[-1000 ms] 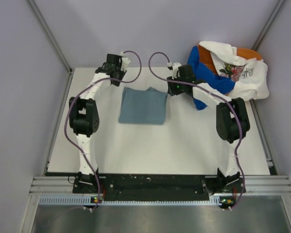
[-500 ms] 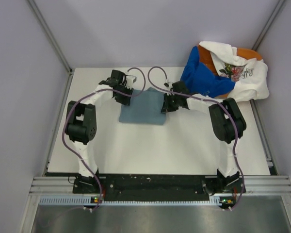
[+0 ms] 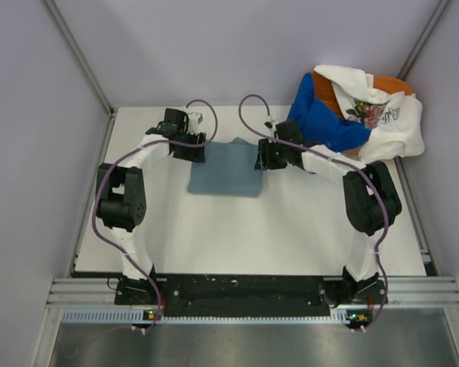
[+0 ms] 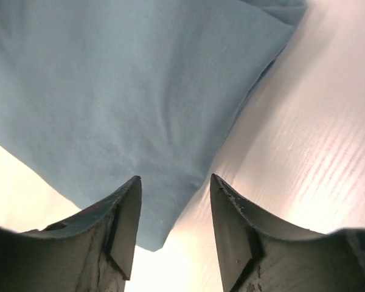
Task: Fold and stack the t-shirts
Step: Fold the long partially folded tshirt into a neat square, then put the neatly folded tshirt into the corner of the board with the right arm
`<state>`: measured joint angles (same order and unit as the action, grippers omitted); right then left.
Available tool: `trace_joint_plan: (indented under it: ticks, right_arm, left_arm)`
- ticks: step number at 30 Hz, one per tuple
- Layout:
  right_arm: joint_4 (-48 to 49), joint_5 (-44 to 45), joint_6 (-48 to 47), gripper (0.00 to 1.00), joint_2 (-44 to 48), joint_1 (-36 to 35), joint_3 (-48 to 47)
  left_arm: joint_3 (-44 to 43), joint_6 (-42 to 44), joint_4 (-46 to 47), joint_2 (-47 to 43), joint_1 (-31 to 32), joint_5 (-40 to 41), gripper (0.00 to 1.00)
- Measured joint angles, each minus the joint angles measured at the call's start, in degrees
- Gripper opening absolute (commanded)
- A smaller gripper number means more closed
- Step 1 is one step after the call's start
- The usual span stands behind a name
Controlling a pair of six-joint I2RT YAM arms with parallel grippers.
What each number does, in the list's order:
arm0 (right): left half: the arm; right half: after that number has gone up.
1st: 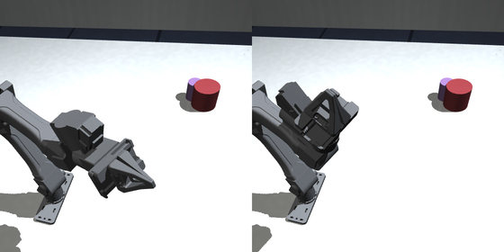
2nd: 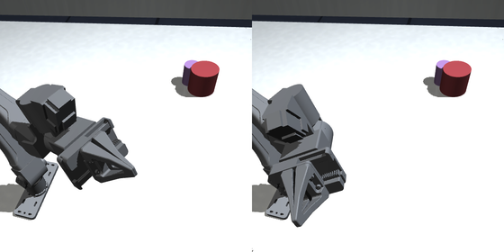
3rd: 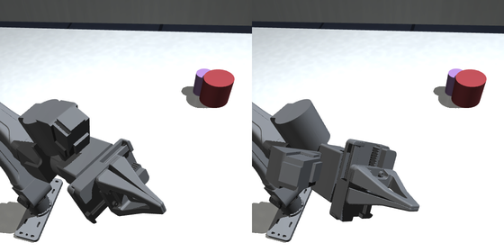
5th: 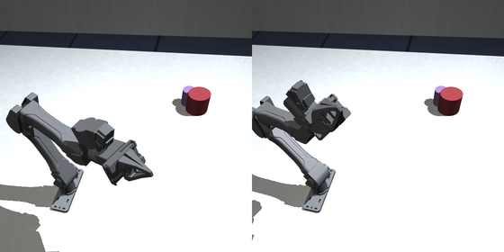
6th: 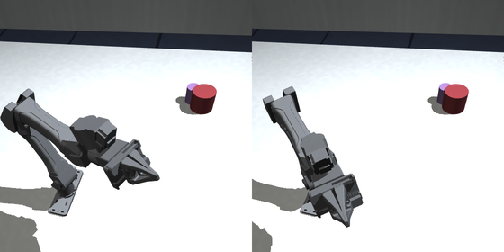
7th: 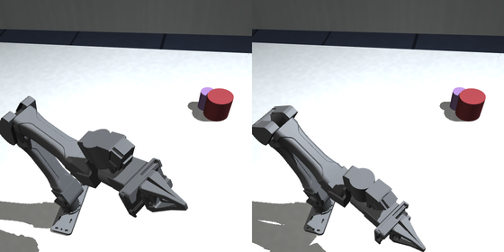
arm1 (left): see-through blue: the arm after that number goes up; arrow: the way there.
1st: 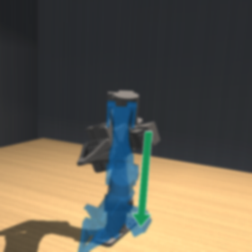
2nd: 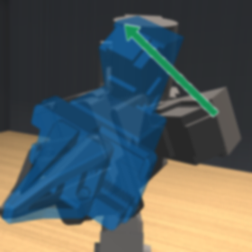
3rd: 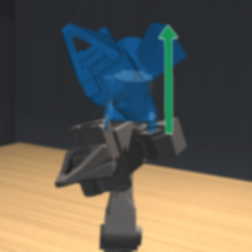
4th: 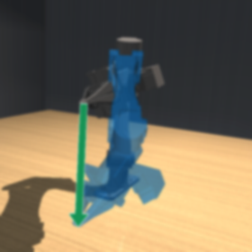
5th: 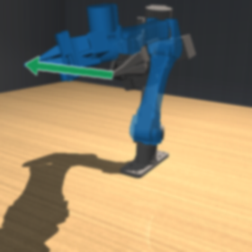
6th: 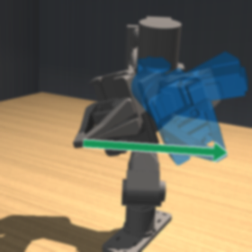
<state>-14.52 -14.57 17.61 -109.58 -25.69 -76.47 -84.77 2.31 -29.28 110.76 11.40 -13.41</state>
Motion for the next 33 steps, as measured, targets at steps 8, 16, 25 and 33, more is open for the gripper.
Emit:
trace_joint_plan:
  ticks: [8,16,25,33]
  right_arm:
    - [-1.0,2.4,-1.0,0.70,4.8,0.4,3.2]
    - [-3.6,3.8,-2.2,0.77,10.0,0.7,7.6]
    - [-4.0,5.3,-3.5,0.81,15.2,1.8,9.5]
    - [-1.0,2.0,1.7,0.73,6.8,2.4,5.7]
  left_arm:
    - [-2.1,-4.2,1.5,4.2,-1.7,1.0,0.67]
    - [-5.4,-6.1,0.6,9.5,-3.0,-1.0,0.39]
    - [-5.5,-5.8,-0.5,10.8,-3.1,-5.4,0.09]
    - [-5.5,-5.2,-0.7,10.8,-3.1,-5.7,0.07]
